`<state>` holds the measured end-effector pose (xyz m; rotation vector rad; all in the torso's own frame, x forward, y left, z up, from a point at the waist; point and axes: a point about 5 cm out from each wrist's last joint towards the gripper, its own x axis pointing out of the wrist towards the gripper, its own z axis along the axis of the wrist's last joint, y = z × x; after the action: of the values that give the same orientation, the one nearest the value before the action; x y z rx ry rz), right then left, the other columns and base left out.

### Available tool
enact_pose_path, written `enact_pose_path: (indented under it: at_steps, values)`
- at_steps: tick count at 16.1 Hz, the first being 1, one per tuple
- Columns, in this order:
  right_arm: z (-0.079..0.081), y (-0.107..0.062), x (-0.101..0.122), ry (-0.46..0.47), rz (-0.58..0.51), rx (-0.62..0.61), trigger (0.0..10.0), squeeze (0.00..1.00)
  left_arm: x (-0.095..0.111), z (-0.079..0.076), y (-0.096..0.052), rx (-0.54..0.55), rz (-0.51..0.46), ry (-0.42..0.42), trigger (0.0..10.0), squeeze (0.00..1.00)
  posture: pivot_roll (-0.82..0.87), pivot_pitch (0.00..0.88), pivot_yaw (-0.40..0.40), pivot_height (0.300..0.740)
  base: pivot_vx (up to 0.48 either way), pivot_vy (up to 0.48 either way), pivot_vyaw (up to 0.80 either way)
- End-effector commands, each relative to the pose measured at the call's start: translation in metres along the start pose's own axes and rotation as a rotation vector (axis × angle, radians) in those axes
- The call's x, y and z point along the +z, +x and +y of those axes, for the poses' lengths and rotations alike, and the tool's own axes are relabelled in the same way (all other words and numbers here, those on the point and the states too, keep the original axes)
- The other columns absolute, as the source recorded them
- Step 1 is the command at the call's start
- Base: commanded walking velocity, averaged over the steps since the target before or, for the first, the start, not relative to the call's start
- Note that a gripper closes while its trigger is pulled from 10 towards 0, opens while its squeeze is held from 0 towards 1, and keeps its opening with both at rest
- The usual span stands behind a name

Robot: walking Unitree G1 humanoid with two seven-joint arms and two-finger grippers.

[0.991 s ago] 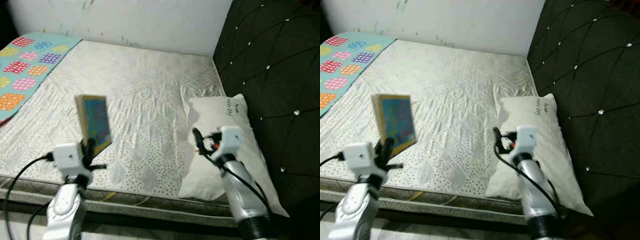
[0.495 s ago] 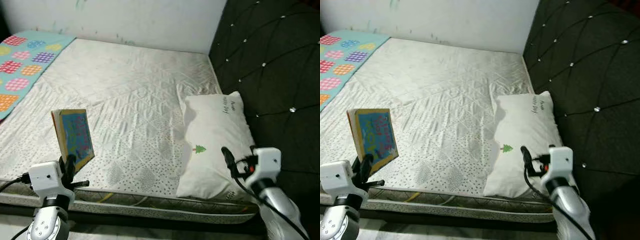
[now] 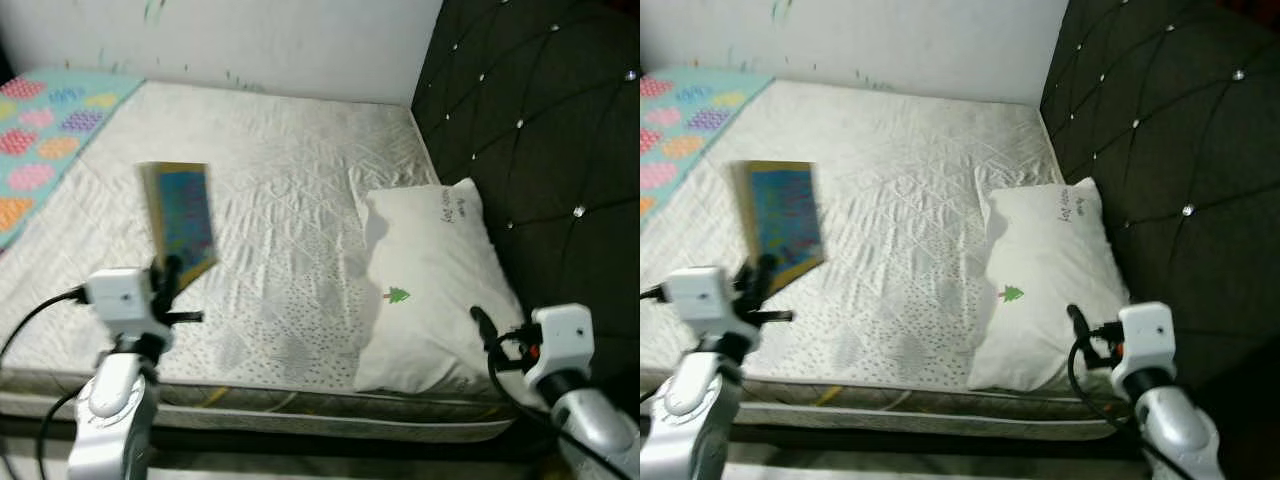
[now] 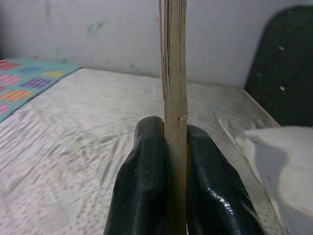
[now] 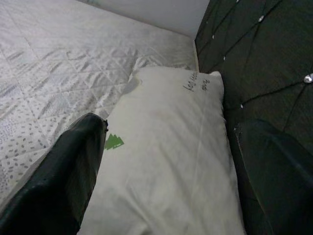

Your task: Clean up the room

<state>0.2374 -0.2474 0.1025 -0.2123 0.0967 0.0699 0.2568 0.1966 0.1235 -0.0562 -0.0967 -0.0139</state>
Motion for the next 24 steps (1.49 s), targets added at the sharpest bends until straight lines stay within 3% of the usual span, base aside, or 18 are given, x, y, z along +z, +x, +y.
enact_pose_path:
  at_steps: [1, 6, 8, 10, 12, 13, 15, 17, 19, 21, 23, 24]
  values:
    - [0.002, 0.008, 0.012, -0.046, -0.049, 0.041, 10.0, 0.0, 0.003, -0.008, 0.005, -0.056, -0.022, 0.002, 10.0, 0.0, -0.16, 0.069, 0.012, 0.74, 0.0, 0.0, 0.0]
    - [0.0, 0.065, 0.069, -0.191, -0.223, -0.009, 10.0, 0.0, 0.004, -0.007, 0.016, -0.077, -0.02, 0.01, 10.0, 0.0, -0.13, 0.05, 0.065, 0.74, 0.0, 0.0, 0.0]
    - [0.005, 0.08, 0.084, -0.223, -0.265, 0.002, 10.0, 0.0, 0.003, -0.004, 0.017, -0.075, -0.016, 0.015, 10.0, 0.0, -0.14, 0.054, 0.076, 0.74, 0.0, 0.0, 0.0]
    - [0.019, 0.094, 0.093, -0.296, -0.324, 0.036, 10.0, 0.0, 0.0, -0.004, 0.019, -0.07, -0.012, 0.013, 10.0, 0.0, -0.14, 0.054, 0.085, 0.74, 0.0, 0.0, 0.0]
    - [0.037, 0.103, 0.081, -0.245, -0.306, 0.075, 10.0, 0.0, -0.002, -0.009, 0.019, -0.07, -0.007, 0.006, 10.0, 0.0, -0.13, 0.05, 0.076, 0.74, 0.0, 0.0, 0.0]
    - [0.047, 0.103, 0.067, -0.136, -0.254, 0.064, 10.0, 0.0, -0.001, -0.011, 0.018, -0.07, -0.014, 0.002, 10.0, 0.0, -0.11, 0.046, 0.057, 0.74, 0.0, 0.0, 0.0]
    - [0.049, 0.095, 0.048, -0.008, -0.18, 0.022, 10.0, 0.0, 0.0, -0.009, 0.015, -0.057, -0.02, -0.007, 10.0, 0.0, -0.1, 0.043, 0.038, 0.74, 0.0, 0.0, 0.0]
    - [0.044, 0.069, 0.004, 0.115, -0.071, -0.068, 10.0, 0.0, -0.002, -0.001, 0.006, -0.016, -0.02, 0.013, 10.0, 0.0, -0.08, 0.043, 0.002, 0.74, 0.0, 0.0, 0.0]
    - [0.033, 0.045, -0.017, 0.152, -0.006, -0.177, 10.0, 0.0, -0.005, 0.006, -0.003, 0.026, -0.006, 0.012, 10.0, 0.0, -0.08, 0.048, -0.024, 0.74, 0.0, 0.0, 0.0]
    - [0.016, 0.036, -0.015, 0.099, -0.004, -0.219, 10.0, 0.0, -0.009, 0.007, -0.011, 0.062, 0.009, 0.017, 10.0, 0.0, -0.09, 0.055, -0.042, 0.74, 0.0, 0.0, 0.0]
    - [0.005, 0.037, -0.009, 0.085, -0.029, -0.166, 10.0, 0.0, -0.01, 0.006, -0.015, 0.107, 0.023, 0.02, 10.0, 0.0, -0.09, 0.064, -0.055, 0.74, 0.0, 0.0, 0.0]
    - [0.01, 0.038, -0.002, 0.184, -0.083, -0.131, 10.0, 0.0, -0.01, 0.005, -0.017, 0.11, 0.029, 0.01, 10.0, 0.0, -0.09, 0.068, -0.057, 0.74, 0.0, 0.0, 0.0]
